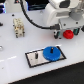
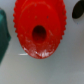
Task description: Insert the blue gear onto the right peg, followed by the red gear
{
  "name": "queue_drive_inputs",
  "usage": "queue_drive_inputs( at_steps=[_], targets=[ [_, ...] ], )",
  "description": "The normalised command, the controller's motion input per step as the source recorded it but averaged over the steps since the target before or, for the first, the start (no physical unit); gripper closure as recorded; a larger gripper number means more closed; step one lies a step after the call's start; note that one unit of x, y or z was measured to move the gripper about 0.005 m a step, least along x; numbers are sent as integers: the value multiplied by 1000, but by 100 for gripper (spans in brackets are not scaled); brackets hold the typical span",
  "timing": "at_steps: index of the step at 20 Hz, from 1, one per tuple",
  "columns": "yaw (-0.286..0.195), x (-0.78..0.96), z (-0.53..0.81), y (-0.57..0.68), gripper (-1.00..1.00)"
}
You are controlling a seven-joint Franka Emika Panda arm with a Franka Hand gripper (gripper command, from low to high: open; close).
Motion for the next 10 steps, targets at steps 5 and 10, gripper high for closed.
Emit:
queue_drive_inputs(
  at_steps=[5, 10],
  targets=[
    [0, -68, 29, 125, 100],
    [0, 81, 401, -16, 100]
  ],
)
